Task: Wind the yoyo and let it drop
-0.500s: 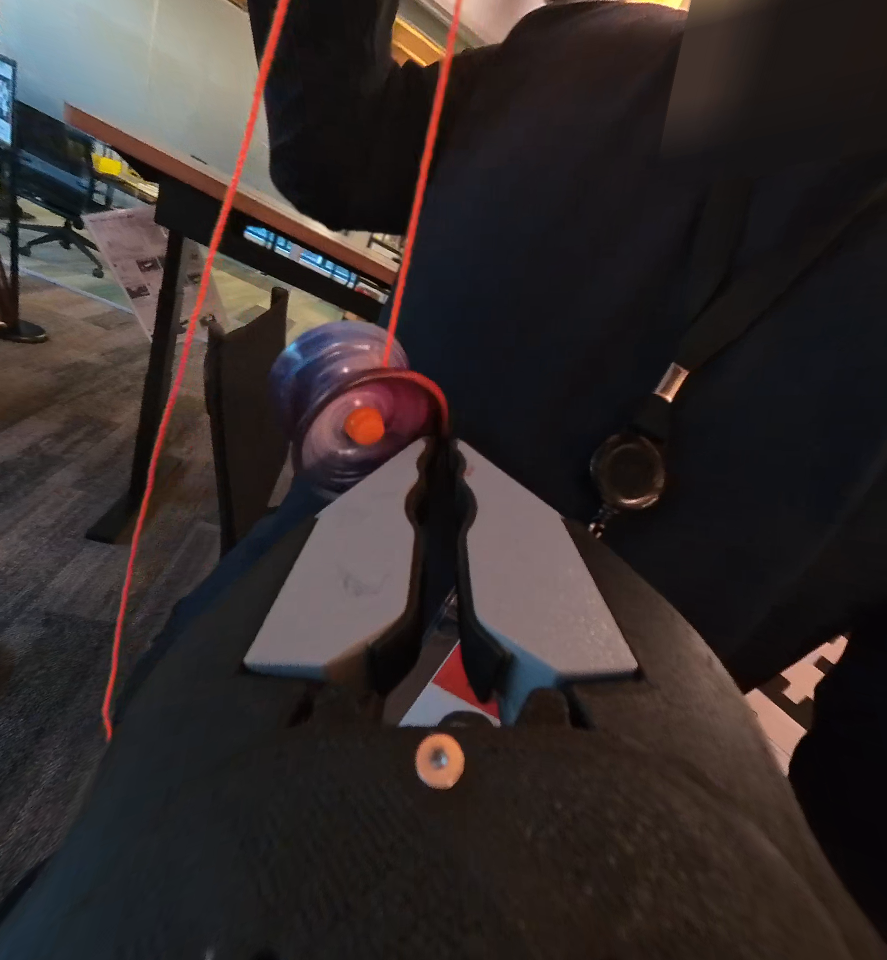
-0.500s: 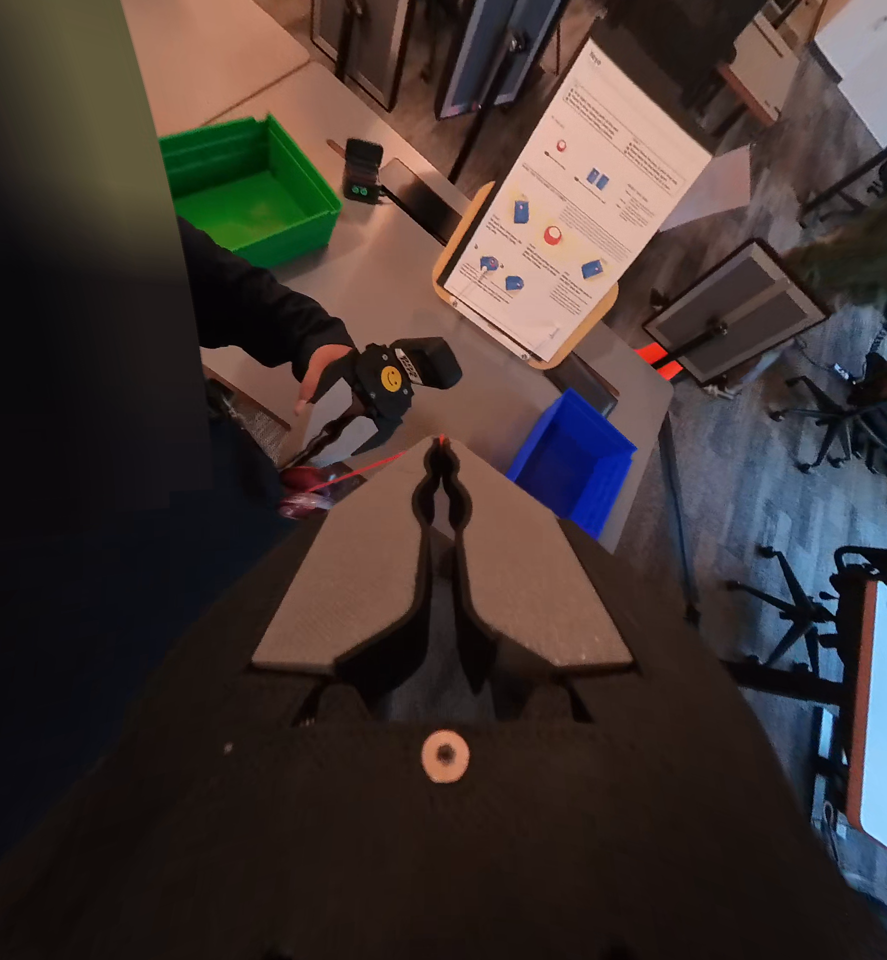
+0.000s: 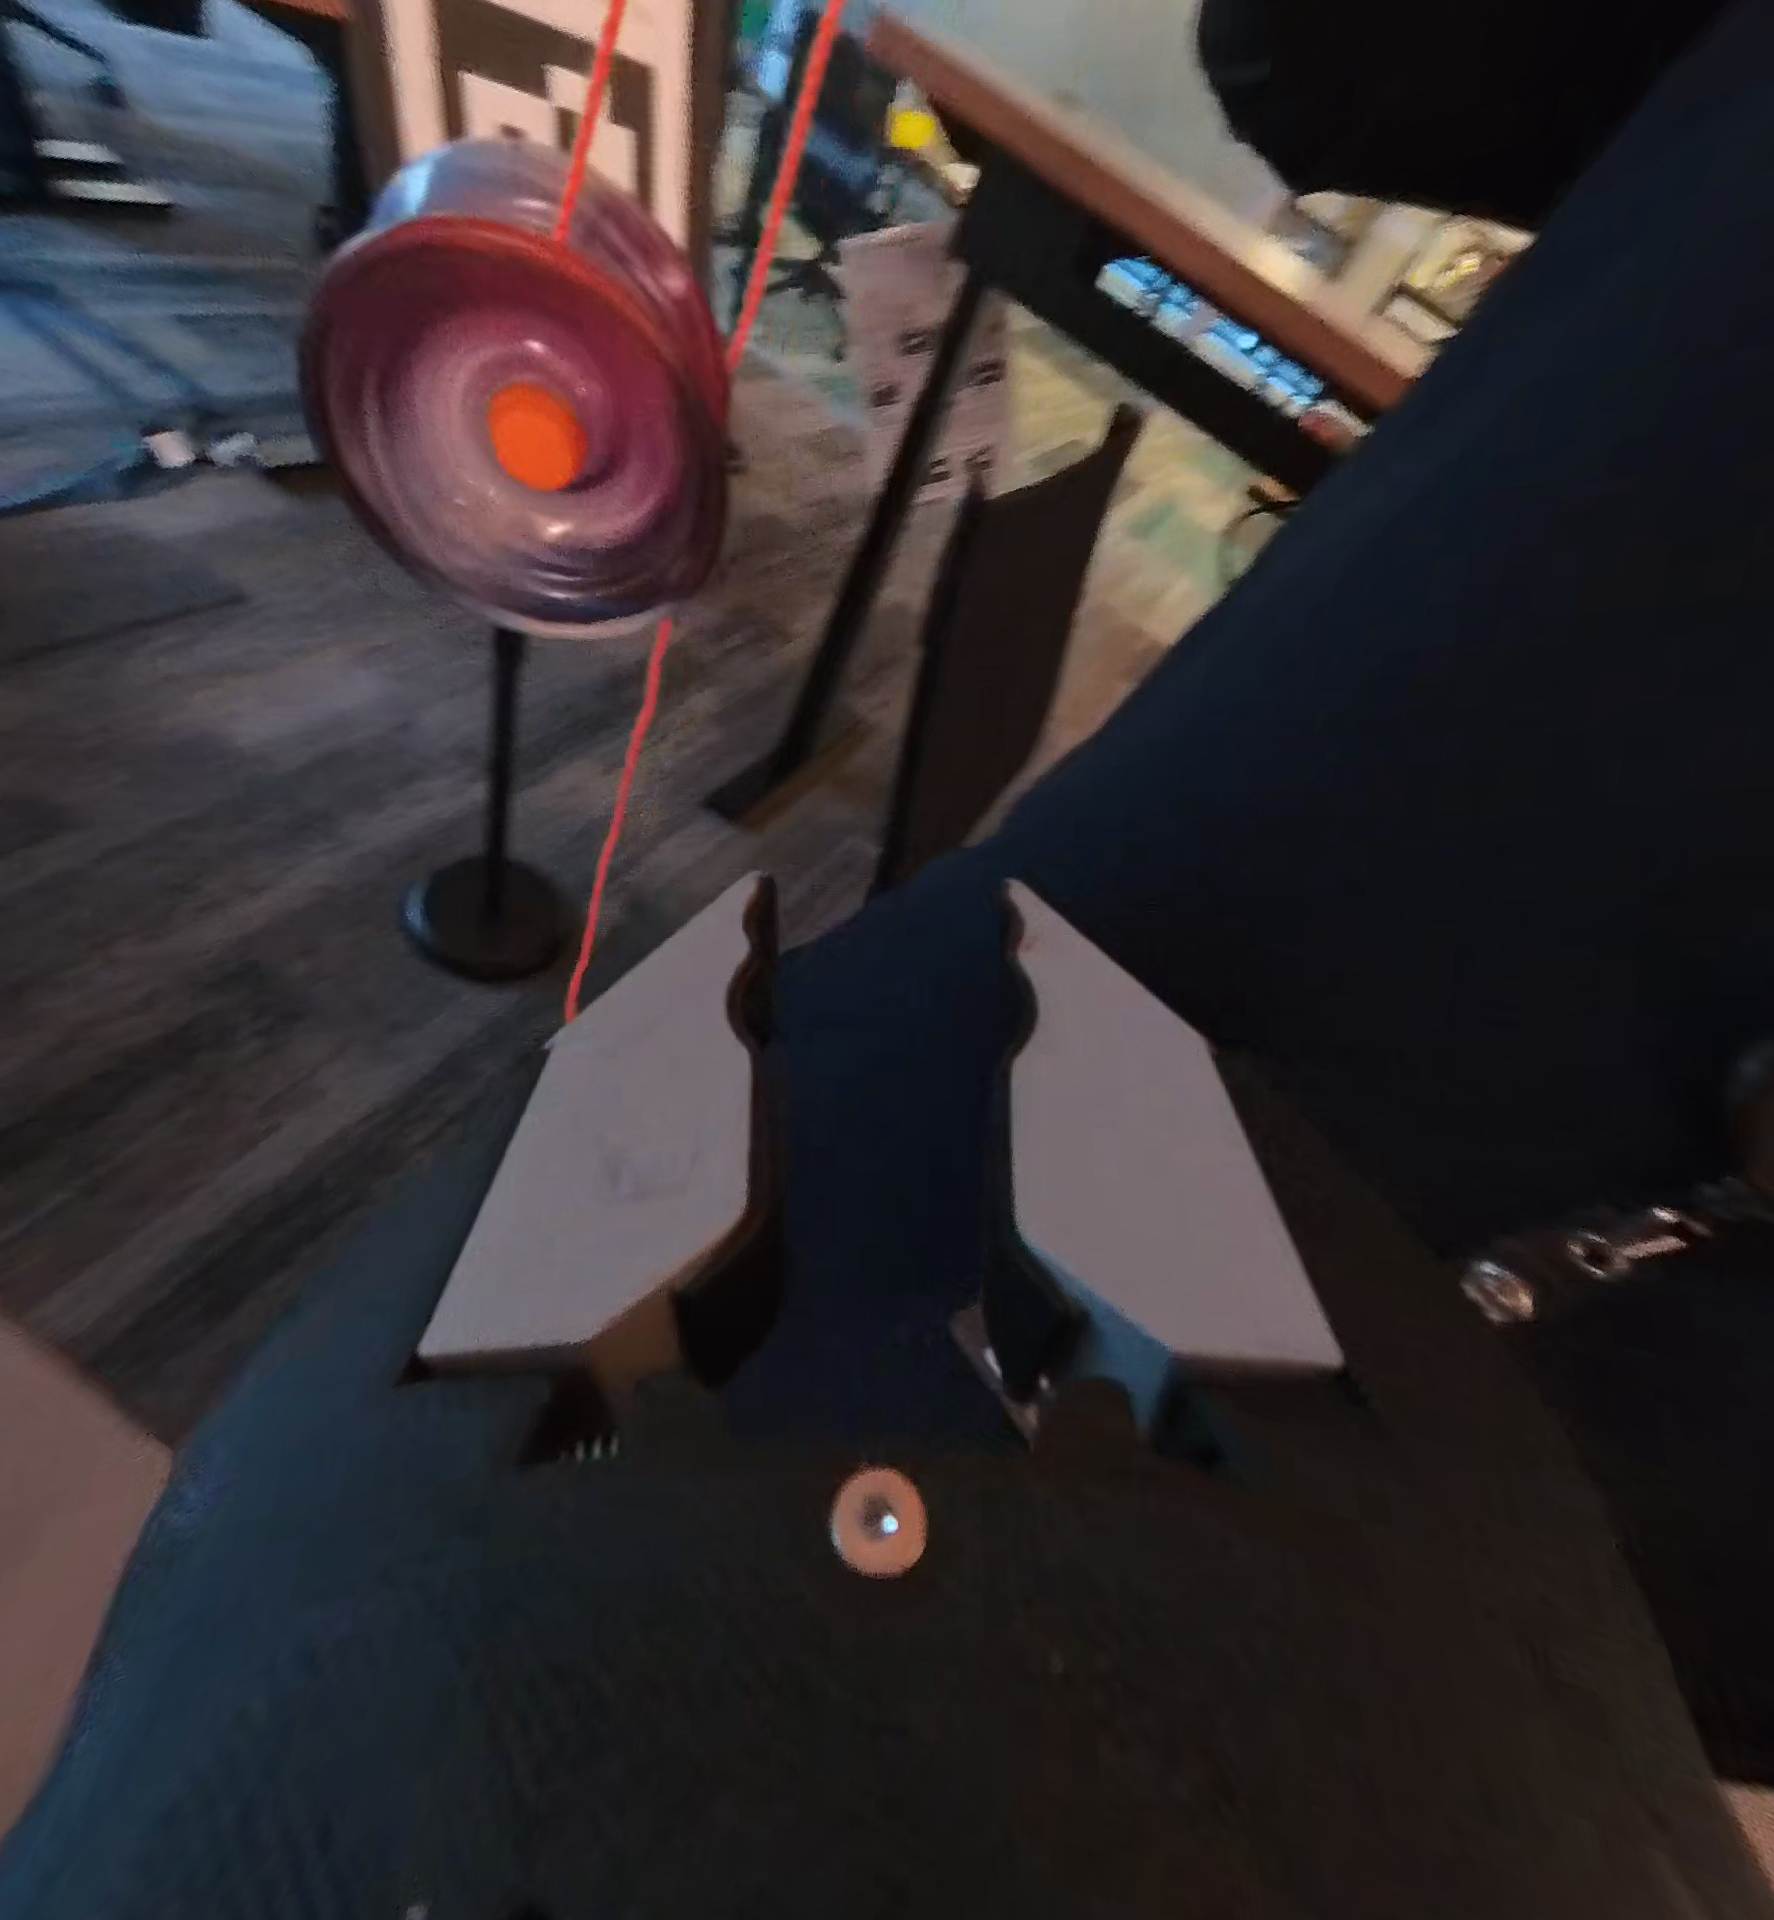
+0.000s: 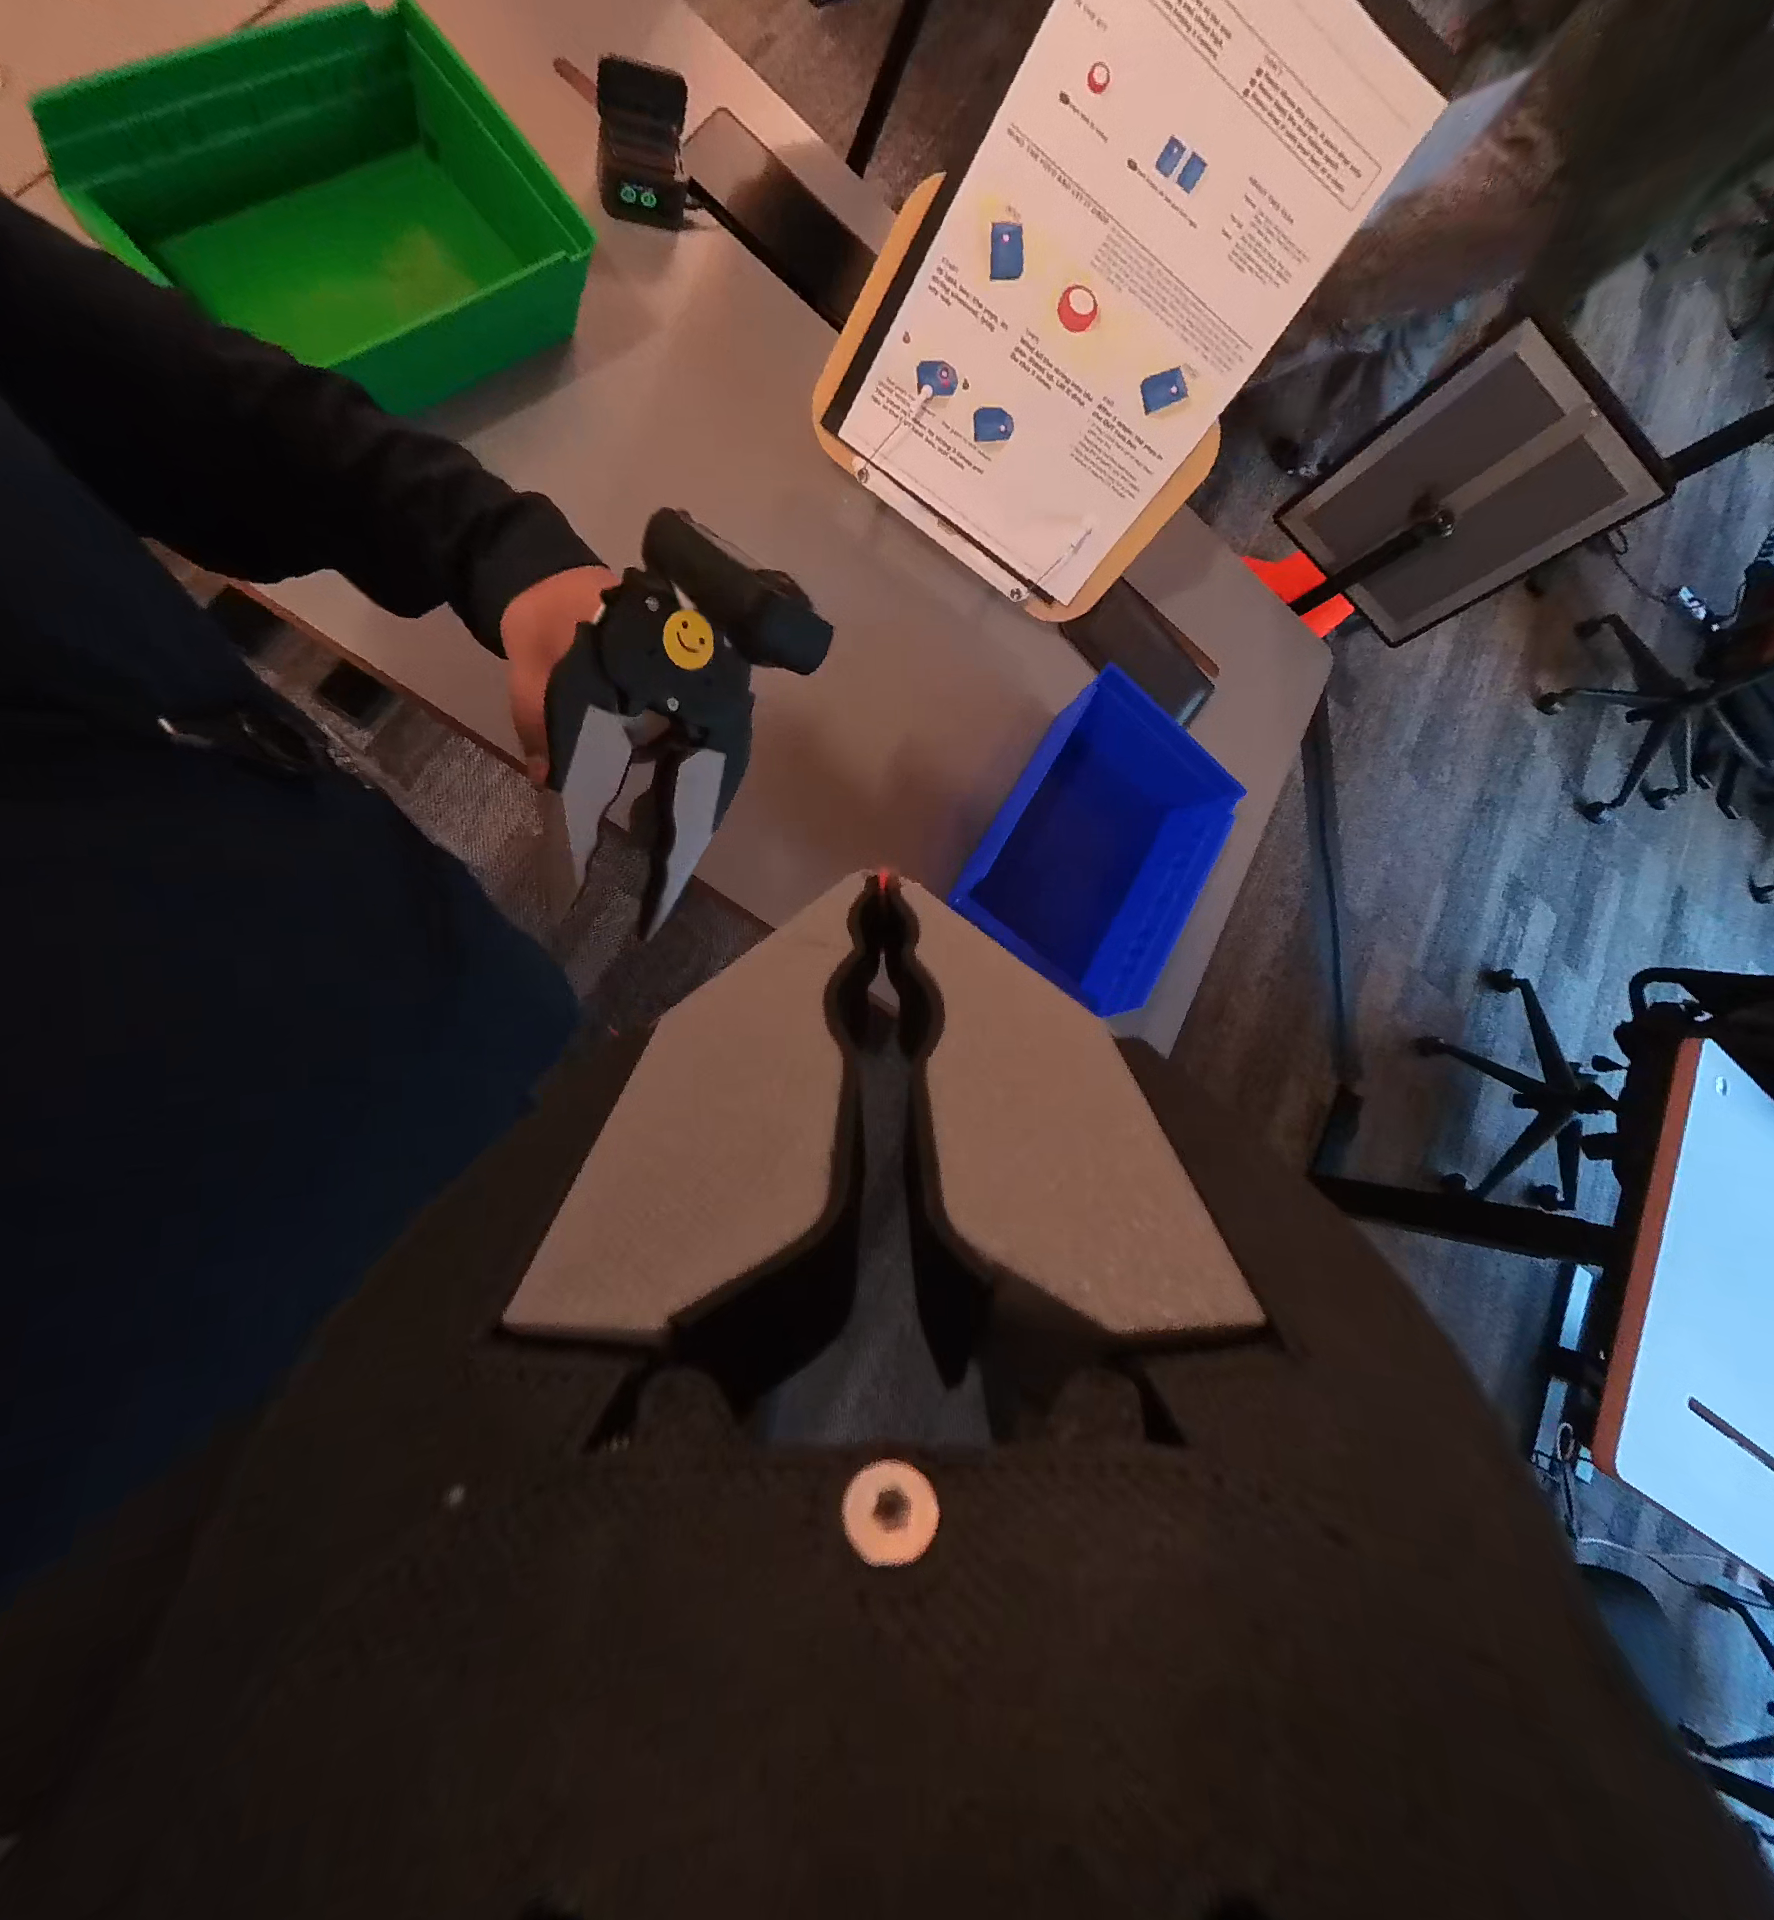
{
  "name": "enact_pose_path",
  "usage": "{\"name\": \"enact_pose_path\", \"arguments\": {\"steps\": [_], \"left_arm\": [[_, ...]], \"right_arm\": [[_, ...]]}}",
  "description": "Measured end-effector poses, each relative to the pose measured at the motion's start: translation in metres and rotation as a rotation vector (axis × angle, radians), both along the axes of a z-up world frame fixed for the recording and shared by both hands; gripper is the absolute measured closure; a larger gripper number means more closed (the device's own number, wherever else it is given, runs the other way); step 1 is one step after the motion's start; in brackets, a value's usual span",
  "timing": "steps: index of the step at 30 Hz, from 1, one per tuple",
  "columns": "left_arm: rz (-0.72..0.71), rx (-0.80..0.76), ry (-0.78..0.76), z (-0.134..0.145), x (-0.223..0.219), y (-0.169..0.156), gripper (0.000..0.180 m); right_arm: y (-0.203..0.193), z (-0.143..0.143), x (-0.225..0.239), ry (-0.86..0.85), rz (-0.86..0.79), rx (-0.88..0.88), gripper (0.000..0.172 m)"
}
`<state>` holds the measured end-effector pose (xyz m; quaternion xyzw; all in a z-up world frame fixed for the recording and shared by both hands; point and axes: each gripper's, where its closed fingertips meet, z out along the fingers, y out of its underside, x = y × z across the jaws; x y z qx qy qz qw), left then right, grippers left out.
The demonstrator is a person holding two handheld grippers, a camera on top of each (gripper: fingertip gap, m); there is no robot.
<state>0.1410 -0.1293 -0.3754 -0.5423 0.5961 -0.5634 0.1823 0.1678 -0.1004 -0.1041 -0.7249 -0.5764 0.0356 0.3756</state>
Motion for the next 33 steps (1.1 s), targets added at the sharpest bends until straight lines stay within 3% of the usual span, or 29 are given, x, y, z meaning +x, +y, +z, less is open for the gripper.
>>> {"name": "enact_pose_path", "arguments": {"steps": [3, 5, 9, 12, 17, 21, 26, 33], "left_arm": [[0.161, 0.018, 0.016, 0.002, 0.004, 0.028, 0.131], [0.242, 0.008, 0.020, 0.010, 0.002, 0.041, 0.114], [0.298, -0.027, -0.013, 0.039, 0.005, 0.032, 0.102], [0.326, -0.078, 0.013, 0.037, 0.016, 0.014, 0.081], [0.494, 0.014, 0.048, 0.028, 0.015, 0.011, 0.099], [0.530, 0.034, 0.082, 0.017, 0.019, 0.019, 0.095], [0.614, 0.066, 0.054, 0.029, 0.019, 0.056, 0.086], [0.691, 0.177, -0.040, 0.076, 0.024, 0.092, 0.082]], "right_arm": [[0.007, -0.001, 0.005, -0.007, -0.026, -0.002, 0.172], [0.013, -0.003, 0.009, -0.005, -0.053, -0.010, 0.172], [0.022, -0.008, 0.018, 0.002, -0.108, -0.036, 0.172], [0.029, -0.013, 0.024, 0.007, -0.160, -0.067, 0.172], [0.036, -0.017, 0.029, 0.009, -0.204, -0.097, 0.172], [0.042, -0.016, 0.030, -0.029, -0.222, -0.077, 0.172], [0.061, 0.000, 0.037, -0.106, -0.261, -0.068, 0.172], [0.089, 0.042, 0.043, -0.214, -0.340, -0.056, 0.172]]}}
